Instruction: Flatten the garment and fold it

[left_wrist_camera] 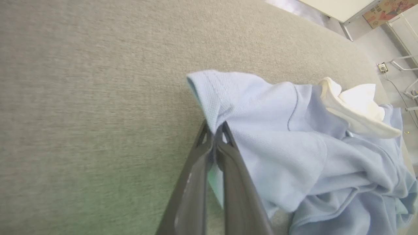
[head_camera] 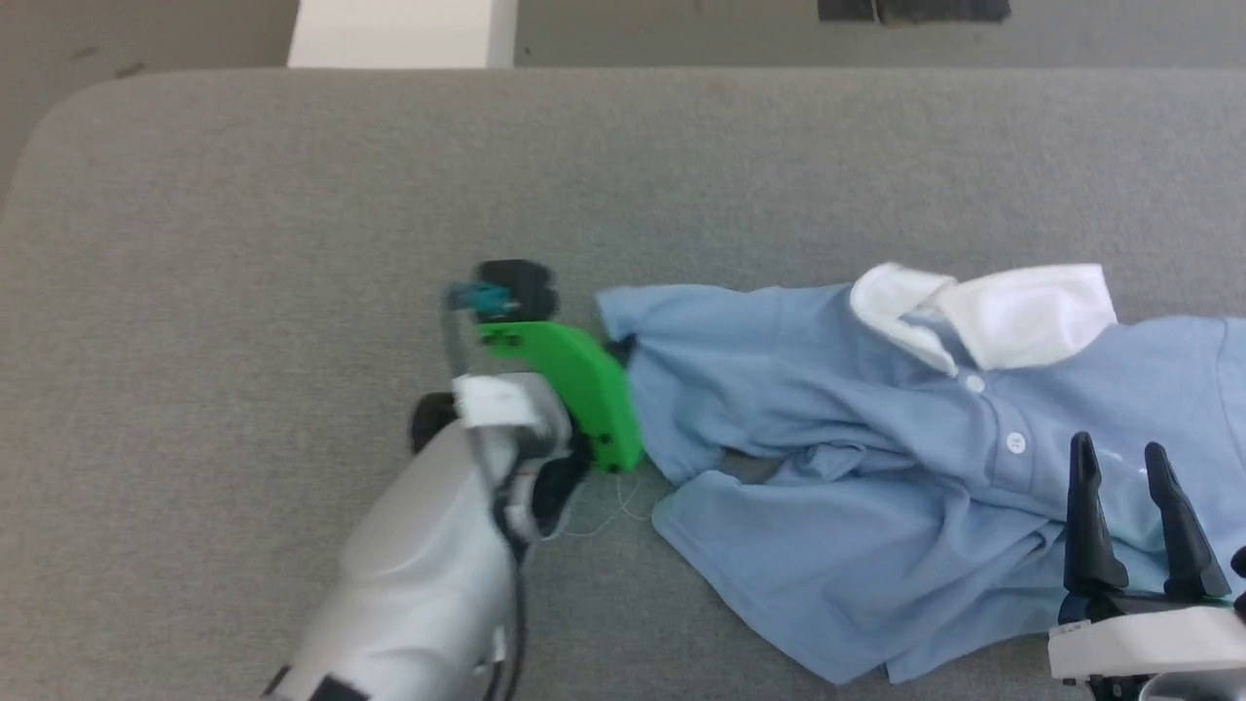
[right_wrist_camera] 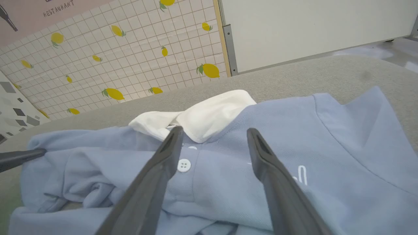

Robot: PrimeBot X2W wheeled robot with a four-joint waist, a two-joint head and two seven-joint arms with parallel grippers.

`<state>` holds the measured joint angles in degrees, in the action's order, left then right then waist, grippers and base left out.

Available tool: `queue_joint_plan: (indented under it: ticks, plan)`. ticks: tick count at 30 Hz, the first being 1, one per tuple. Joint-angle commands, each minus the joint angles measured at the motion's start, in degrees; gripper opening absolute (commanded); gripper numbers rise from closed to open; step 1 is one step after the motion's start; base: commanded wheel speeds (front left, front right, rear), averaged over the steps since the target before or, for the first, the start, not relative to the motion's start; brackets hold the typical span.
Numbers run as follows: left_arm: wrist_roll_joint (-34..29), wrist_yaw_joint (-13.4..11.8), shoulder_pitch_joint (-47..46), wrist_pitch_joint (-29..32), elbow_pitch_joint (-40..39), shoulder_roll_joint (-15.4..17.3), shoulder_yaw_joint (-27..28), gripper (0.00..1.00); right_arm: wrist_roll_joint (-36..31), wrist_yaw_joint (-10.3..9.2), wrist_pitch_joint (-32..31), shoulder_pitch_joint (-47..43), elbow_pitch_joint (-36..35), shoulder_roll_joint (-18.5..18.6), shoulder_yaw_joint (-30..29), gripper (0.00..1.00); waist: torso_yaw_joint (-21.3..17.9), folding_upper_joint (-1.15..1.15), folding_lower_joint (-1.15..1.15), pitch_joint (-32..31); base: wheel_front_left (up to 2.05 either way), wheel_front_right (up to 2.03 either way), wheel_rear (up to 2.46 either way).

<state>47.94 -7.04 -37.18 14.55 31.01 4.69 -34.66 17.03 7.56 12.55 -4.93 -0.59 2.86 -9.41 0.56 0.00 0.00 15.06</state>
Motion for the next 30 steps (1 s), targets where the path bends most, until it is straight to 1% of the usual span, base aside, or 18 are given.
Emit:
queue_joint_plan:
  ticks: [1, 5, 8, 10, 14, 19, 23, 24, 27, 30]
  plan:
    - [0.18, -0.06, 2.36, -2.22, -1.65, 2.04, 1.67, 0.0, -0.01, -0.08, -0.07, -0.66, 0.01, 0.02, -0.16, 1.0, 1.78, 0.0, 0.0, -2.46, 0.0, 0.0, 0.0]
    - [2.47, -2.26, 10.05, -6.94, -9.62, 6.84, 7.16, 0.0, 0.21, -0.08, -0.34, -1.6, -0.34, 0.02, -0.48, 1.0, 2.45, 0.0, 0.0, -3.52, 0.0, 0.0, 0.0]
    - [4.17, -5.6, 17.84, -9.66, -16.91, 10.43, 11.74, 0.0, 0.43, -0.08, -0.46, -2.34, -0.62, 0.02, -0.68, 1.0, 3.12, 0.0, 0.0, -3.74, 0.0, 0.0, 0.0]
    - [5.33, -7.38, 23.02, -10.88, -21.49, 12.2, 14.3, 0.0, 0.45, -0.08, -0.57, -2.66, -0.77, 0.02, -0.83, 1.0, 3.58, 0.0, 0.0, -3.65, 0.0, 0.0, 0.0]
    - [6.4, -8.9, 30.26, -11.5, -29.54, 13.64, 15.63, 0.0, 0.19, -0.08, -1.24, -2.9, -1.19, 0.02, -1.16, 1.0, 4.97, 0.0, 0.0, -3.4, 0.0, 0.0, 0.0]
    - [6.13, -9.43, 32.56, -11.95, -35.81, 13.73, 15.26, 0.0, -0.86, -0.08, -4.29, -0.57, -2.71, 0.02, -0.54, 1.0, 5.58, 0.0, 0.0, -2.93, 0.0, 0.0, 0.0]
    - [5.61, -10.36, 32.46, -12.01, -38.53, 14.1, 15.54, 0.0, -2.5, -0.08, -11.17, 5.17, -5.47, 0.02, -1.54, 1.0, 4.81, 0.0, 0.0, -1.95, 0.0, 0.0, 0.0]
    - [5.47, -10.56, 32.42, -12.01, -39.04, 14.29, 15.68, 0.0, -3.36, -0.08, -14.28, 7.26, -6.0, 0.37, -1.76, 1.0, 4.4, 0.0, 0.0, -1.36, 0.0, 0.0, 0.0]
    - [4.84, -10.98, 31.87, -11.88, -39.84, 14.78, 15.67, 0.0, -3.96, -0.08, -22.98, 13.34, -6.62, 2.97, -2.71, 1.0, 3.47, 0.0, 0.0, 0.42, 0.0, 0.0, 0.0]
    - [4.38, -11.04, 30.8, -11.83, -40.71, 14.71, 15.36, 0.0, -2.82, -0.08, -31.84, 19.65, -6.43, 5.67, -3.67, 1.0, 2.93, 0.0, 0.0, 2.71, 0.0, 0.0, 0.0]
